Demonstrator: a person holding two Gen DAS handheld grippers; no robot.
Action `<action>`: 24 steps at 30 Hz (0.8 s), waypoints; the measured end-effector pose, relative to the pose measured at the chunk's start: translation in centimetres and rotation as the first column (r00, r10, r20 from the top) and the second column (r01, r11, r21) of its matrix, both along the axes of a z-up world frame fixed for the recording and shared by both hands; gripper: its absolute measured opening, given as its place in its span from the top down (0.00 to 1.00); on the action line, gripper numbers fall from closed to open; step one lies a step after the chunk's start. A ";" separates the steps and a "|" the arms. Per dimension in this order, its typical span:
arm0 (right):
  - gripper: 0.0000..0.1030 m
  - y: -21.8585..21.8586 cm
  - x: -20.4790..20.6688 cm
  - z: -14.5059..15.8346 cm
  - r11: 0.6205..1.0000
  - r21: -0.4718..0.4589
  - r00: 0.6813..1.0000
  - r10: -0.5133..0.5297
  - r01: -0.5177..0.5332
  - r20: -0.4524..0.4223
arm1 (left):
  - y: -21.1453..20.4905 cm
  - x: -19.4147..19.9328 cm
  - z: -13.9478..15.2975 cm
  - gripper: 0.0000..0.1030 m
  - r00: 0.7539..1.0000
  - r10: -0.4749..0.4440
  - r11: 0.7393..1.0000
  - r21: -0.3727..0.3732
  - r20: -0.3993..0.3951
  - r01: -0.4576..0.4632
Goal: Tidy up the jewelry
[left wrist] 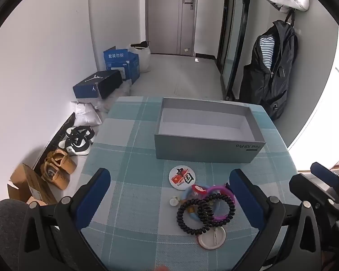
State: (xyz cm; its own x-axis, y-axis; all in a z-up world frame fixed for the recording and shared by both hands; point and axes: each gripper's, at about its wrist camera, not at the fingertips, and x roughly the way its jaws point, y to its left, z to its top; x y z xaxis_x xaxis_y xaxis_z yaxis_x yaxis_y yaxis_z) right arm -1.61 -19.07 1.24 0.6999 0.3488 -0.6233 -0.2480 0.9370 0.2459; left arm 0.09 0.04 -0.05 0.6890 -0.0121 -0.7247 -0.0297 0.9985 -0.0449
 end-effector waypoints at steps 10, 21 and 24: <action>0.00 -0.1 0.0 0.2 1.000 -0.006 1.000 0.002 -0.002 -0.008 | 0.3 0.1 -0.5 0.01 1.000 0.003 1.000 0.002 0.014 -0.003; 0.00 0.0 -0.5 0.1 1.000 0.003 1.000 -0.007 0.007 -0.006 | 0.0 -0.2 -0.6 0.01 1.000 0.005 1.000 0.002 -0.002 -0.005; 0.00 0.0 -0.5 0.2 1.000 0.003 1.000 -0.006 0.006 -0.005 | -0.1 -0.2 -0.5 0.01 1.000 0.003 1.000 -0.001 0.000 -0.003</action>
